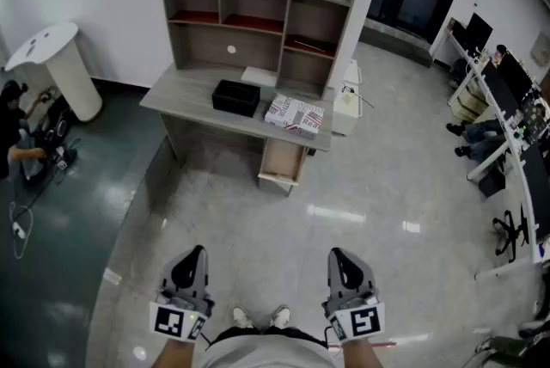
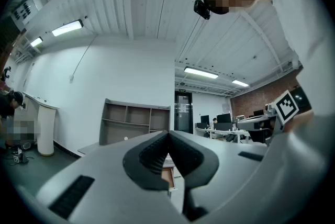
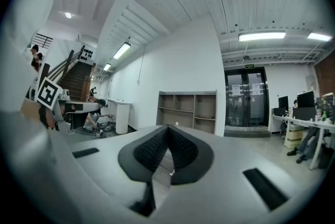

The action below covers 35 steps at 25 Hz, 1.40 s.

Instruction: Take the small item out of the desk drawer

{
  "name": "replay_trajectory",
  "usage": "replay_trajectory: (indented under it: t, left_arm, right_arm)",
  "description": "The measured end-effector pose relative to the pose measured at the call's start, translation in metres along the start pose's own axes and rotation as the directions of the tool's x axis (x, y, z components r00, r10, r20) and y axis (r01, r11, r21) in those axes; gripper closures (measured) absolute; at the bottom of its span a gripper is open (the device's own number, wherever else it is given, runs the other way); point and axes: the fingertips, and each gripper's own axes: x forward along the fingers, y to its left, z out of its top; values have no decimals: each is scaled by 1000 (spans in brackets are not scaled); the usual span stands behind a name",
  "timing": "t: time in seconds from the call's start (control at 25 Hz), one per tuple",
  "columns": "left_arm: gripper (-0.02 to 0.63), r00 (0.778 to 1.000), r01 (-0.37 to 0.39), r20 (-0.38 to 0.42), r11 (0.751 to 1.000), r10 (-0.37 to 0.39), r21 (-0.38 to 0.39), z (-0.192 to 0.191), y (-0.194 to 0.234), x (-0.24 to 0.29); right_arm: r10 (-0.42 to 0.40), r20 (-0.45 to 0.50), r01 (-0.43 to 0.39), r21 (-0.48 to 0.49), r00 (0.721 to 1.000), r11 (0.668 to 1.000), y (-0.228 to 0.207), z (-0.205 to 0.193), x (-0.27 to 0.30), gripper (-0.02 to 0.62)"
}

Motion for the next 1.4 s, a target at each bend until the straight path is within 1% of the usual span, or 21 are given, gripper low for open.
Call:
replay_trajectory:
  t: [0.16,0.44,0.52,0.6,0.68,0.88,1.08,1.24,1.4]
  left_arm:
    - [588,1000,-4,-19,1000,4,-8,1,-5,-4]
    - [588,1000,-6,-12,1000,6,-10,3,-2,-8]
    - [588,1000,-2,-10,1000,2,-13,4,-2,-8]
    - [588,1000,5,-14,1000,-5,-18,3,-1,-9]
    - [588,1000,11,-21,1000,-12,-29,-2,1,-11]
    - [588,1000,24,-12,998,-24,-59,-12,10,-12]
    - [588,999,40,-28,996,-42,-80,-23,15,-8]
    - [588,998,44,-39,997,-47,-64,-27,21,11]
    - [588,999,25,-47,999,-27,-36,-34,30,44]
  right_arm:
    - [-1,-8,2,13,1000,1000,-1,-4,-3,572]
    - [-3,-7,3,10,1000,1000,0,-2,-4,572]
    - [24,-16,-23,13,1000,1000,4,0,-2,572]
    - [67,-27,-67,29,997,997,11,-1,0,572]
    - [80,-45,-78,33,996,996,15,-4,0,572]
    - [29,-66,-28,3,997,1000,16,-6,-3,572]
    - [-9,-89,8,-10,996,1000,10,-13,-2,572]
    - [-23,-95,22,-12,995,1000,-8,-22,17,572]
    - [-10,-92,10,1,996,1000,-33,-35,56,572]
